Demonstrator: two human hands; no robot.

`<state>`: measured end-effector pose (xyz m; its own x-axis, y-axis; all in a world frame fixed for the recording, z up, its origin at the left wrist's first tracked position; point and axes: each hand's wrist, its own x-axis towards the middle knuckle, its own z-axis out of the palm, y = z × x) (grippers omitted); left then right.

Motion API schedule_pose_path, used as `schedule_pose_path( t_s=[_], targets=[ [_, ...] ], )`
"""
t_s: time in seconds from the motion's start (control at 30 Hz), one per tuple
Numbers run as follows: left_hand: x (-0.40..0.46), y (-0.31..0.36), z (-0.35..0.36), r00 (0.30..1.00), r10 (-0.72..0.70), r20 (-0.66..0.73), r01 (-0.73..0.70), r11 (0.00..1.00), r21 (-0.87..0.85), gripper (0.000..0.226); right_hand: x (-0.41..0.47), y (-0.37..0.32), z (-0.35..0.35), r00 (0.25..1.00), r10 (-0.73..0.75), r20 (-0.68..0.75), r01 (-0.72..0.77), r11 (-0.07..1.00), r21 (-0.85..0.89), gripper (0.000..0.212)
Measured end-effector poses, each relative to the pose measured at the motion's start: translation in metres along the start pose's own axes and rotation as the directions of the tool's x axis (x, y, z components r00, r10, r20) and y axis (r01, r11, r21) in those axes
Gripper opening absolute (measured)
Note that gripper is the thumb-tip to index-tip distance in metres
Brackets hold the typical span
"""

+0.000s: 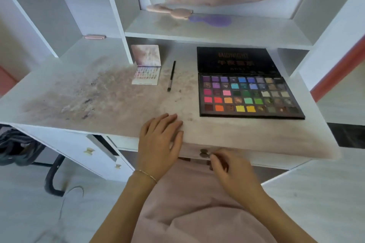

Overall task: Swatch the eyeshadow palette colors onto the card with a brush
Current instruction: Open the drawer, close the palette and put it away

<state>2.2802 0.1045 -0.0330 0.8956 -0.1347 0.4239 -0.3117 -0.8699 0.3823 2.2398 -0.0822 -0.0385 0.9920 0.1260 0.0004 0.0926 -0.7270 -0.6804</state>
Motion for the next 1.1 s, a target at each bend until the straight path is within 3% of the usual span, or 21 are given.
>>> schedule_pose_path(
  t_s=[0.1, 0.2, 0.3, 0.73, 0.87, 1.0, 1.1],
  targets=[
    [-0.004, 0.000, 0.002, 1.000, -0.002, 0.011, 0.002, 1.000, 0.004, 0.034, 0.013, 0.011, 0.020, 0.955, 0.244, 0.169, -0.225, 0.967, -0.121, 0.031],
    [-0.007, 0.002, 0.004, 1.000, -0.012, 0.024, 0.012, 1.000, 0.002, 0.037, 0.022, 0.009, 0.036, 0.956, 0.281, 0.089, -0.282, 0.959, -0.005, 0.040],
    [-0.008, 0.001, 0.004, 1.000, -0.005, 0.024, 0.005, 1.000, -0.001, 0.038, 0.023, 0.007, 0.043, 0.954, 0.301, -0.008, -0.301, 0.952, -0.049, 0.041],
    [-0.013, 0.001, -0.003, 1.000, 0.011, 0.023, -0.009, 0.994, -0.109, 0.041, -0.012, 0.008, 0.039, 0.954, 0.301, -0.009, -0.301, 0.953, -0.037, 0.038],
    [-0.029, -0.002, -0.004, 0.994, 0.081, -0.069, -0.090, 0.986, -0.139, 0.032, -0.029, 0.005, 0.035, 0.942, 0.320, 0.101, -0.320, 0.947, -0.022, 0.033],
    [-0.043, -0.006, -0.005, 0.979, 0.126, -0.160, -0.139, 0.988, -0.068, 0.024, -0.035, -0.004, 0.008, 0.965, 0.217, 0.150, -0.211, 0.976, -0.056, 0.022],
    [-0.049, -0.008, -0.008, 0.980, 0.125, -0.157, -0.135, 0.989, -0.053, 0.022, -0.043, -0.012, -0.014, 0.998, 0.063, 0.026, -0.067, 0.976, 0.209, 0.015]
  ],
)
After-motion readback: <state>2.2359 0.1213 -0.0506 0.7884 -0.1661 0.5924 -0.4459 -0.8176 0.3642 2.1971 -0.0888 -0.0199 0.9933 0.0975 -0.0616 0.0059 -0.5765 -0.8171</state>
